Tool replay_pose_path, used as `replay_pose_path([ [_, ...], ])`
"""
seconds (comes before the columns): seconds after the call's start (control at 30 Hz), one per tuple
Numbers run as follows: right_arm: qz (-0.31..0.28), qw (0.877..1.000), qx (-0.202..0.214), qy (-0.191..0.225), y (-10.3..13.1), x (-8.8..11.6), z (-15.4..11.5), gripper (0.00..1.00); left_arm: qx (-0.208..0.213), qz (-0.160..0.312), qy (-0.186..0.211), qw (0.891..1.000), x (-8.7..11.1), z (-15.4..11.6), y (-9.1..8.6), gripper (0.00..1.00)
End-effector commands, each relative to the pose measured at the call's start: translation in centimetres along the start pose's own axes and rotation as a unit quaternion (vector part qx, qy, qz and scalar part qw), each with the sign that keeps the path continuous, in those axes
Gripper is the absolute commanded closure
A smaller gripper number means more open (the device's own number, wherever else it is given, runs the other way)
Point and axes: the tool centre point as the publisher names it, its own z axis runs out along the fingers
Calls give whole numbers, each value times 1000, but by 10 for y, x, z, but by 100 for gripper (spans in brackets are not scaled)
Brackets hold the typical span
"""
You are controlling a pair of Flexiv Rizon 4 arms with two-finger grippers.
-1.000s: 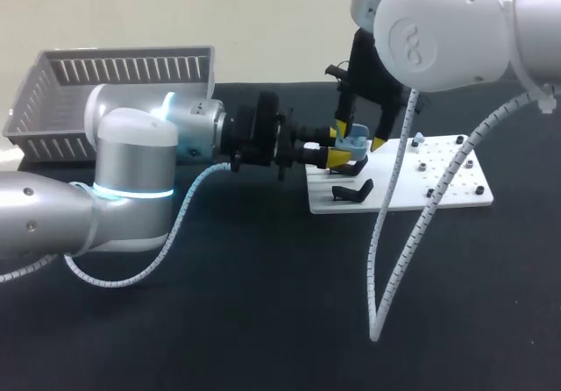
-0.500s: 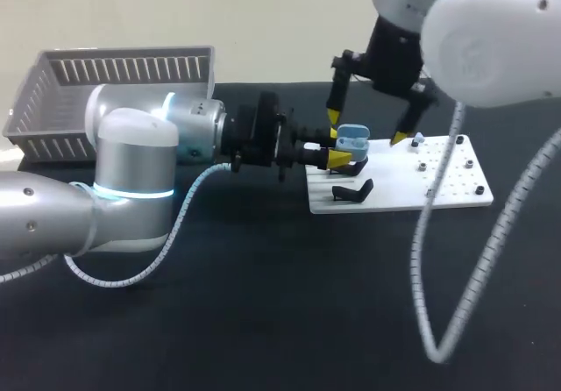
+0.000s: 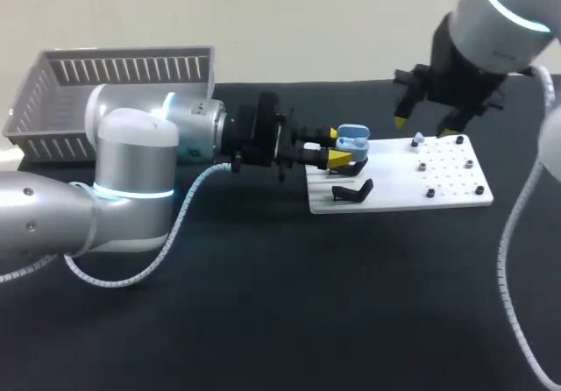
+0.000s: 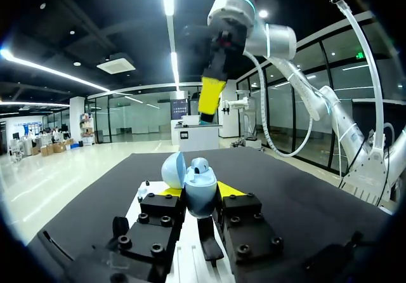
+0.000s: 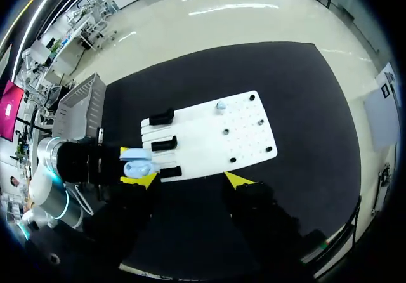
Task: Pick up each earbud case from the left stands, insert the matching earbuds, close the lid, and place the case in the box.
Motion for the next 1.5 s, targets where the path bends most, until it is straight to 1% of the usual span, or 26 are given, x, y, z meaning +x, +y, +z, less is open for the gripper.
replay_pose_path([
  [0.03, 1, 999, -28, -32, -12, -14, 15, 40, -3, 2, -1, 1000, 1, 0, -1, 100],
  [0.13, -2, 1000, -21, -22, -15, -26, 25, 40, -3, 2, -1, 1000, 1, 0, -1, 100],
  [0.17, -4, 1000, -19, -17, -16, -30, 29, 36, -3, 2, -1, 1000, 1, 0, -1, 100],
  [0.3, -8, 1000, -12, -4, -22, -45, 44, 36, -3, 2, -1, 1000, 1, 0, -1, 100],
  [0.4, -12, 1000, -7, 8, -28, -54, 54, 32, -3, 2, -1, 1000, 1, 0, -1, 100],
  [0.47, -16, 1000, -5, 16, -30, -58, 61, 31, -3, 2, -1, 1000, 1, 0, -1, 100],
  [0.57, -21, 999, -5, 24, -34, -64, 70, 34, -3, 2, -1, 1000, 1, 0, -1, 100],
  [0.67, -27, 999, -6, 29, -37, -67, 77, 40, -3, 2, -1, 1000, 1, 0, -1, 100],
  [0.73, -29, 999, -7, 36, -40, -68, 84, 39, -3, 2, -1, 1000, 1, 0, -1, 100],
  [1.03, -38, 997, -10, 61, -48, -71, 110, 45, -3, 2, -1, 1000, 1, 0, -1, 100],
  [1.5, -36, 995, -18, 87, -53, -70, 140, 49, -3, 2, -1, 1000, 1, 0, -1, 100],
])
